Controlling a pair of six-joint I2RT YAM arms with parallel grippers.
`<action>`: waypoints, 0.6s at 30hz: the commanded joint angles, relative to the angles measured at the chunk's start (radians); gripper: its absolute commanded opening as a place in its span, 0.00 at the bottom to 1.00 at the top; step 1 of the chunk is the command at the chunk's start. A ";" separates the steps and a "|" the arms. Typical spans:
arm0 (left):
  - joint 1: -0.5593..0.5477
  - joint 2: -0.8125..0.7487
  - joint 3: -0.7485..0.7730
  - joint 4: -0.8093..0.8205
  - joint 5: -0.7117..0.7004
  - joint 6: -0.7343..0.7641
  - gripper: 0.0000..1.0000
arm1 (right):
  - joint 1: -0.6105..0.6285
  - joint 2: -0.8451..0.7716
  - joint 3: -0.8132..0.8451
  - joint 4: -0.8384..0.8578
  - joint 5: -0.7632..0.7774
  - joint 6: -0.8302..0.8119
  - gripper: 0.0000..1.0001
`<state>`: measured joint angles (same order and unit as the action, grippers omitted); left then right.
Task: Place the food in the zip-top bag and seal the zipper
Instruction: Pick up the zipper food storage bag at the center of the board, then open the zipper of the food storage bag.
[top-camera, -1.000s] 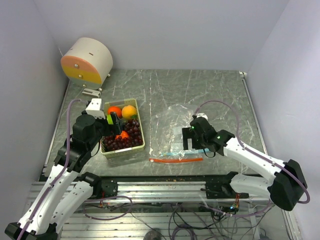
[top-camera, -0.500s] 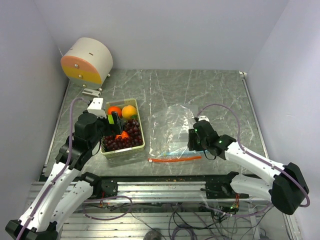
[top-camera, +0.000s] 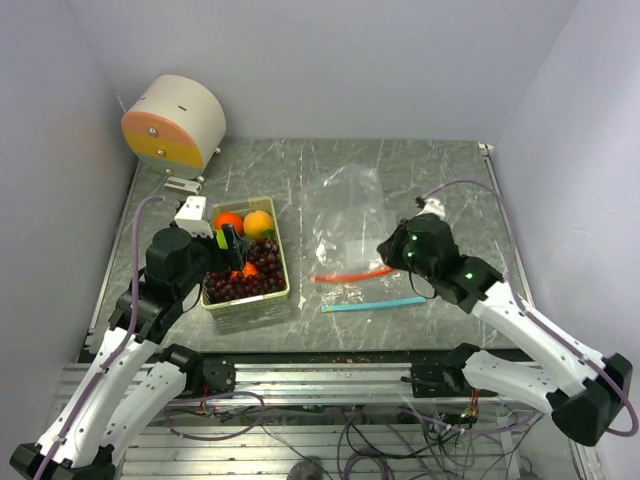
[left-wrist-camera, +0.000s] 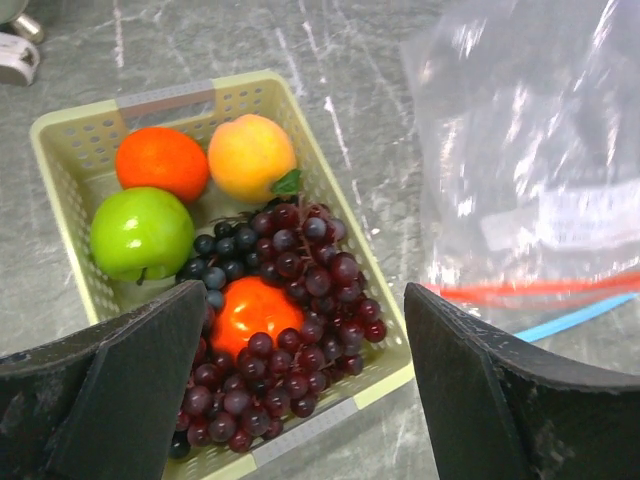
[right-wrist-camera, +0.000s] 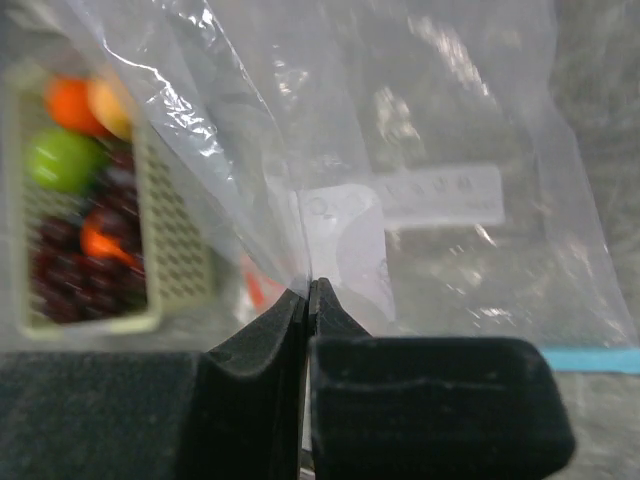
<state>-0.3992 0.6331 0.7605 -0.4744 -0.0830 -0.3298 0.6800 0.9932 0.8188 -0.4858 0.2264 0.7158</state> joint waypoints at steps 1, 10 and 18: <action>0.013 -0.032 0.037 0.071 0.126 -0.036 0.90 | -0.004 -0.071 0.067 0.021 0.148 0.196 0.00; 0.013 -0.148 -0.128 0.458 0.363 -0.260 0.93 | -0.005 -0.143 -0.002 0.296 0.181 0.477 0.00; 0.013 -0.110 -0.389 1.011 0.402 -0.572 0.84 | -0.005 -0.165 0.018 0.454 0.141 0.527 0.00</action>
<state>-0.3958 0.4622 0.4419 0.1509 0.2413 -0.7036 0.6800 0.8398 0.8097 -0.1642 0.3786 1.1900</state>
